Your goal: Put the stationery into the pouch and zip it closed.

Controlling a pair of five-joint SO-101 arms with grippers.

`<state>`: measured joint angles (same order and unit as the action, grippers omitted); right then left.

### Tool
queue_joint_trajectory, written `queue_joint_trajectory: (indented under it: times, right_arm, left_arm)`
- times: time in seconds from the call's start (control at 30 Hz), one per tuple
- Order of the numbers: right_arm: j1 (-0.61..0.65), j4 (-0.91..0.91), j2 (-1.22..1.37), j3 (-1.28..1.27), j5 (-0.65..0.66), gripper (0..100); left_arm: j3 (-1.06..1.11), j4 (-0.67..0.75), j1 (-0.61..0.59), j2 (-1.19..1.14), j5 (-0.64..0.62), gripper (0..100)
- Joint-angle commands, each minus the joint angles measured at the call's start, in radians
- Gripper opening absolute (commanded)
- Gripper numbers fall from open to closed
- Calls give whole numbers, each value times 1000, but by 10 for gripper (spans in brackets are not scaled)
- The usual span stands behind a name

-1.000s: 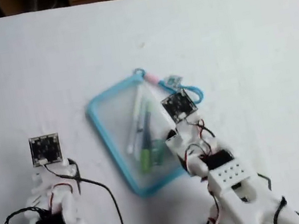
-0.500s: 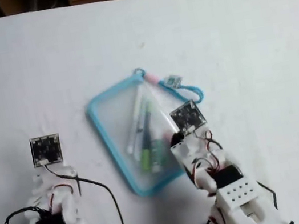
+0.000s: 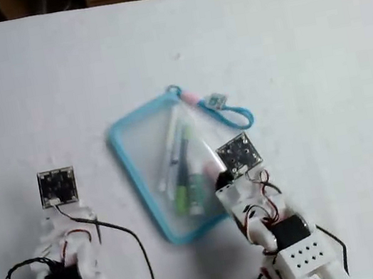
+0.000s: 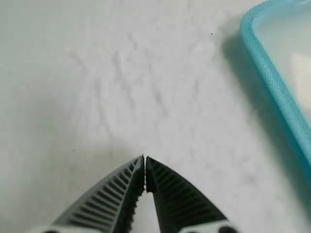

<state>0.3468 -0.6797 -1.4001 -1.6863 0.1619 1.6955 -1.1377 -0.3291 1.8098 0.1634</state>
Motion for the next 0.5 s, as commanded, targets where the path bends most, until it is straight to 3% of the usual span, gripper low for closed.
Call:
queue_joint_trajectory:
  times: [0.0,0.47]
  right_arm:
    - [-10,-51,-28,-11,6,18]
    - [-10,-128,-81,-11,6,18]
  left_arm:
    - [-3,-5,8,5,-9,36]
    - [-3,-5,8,5,-9,36]
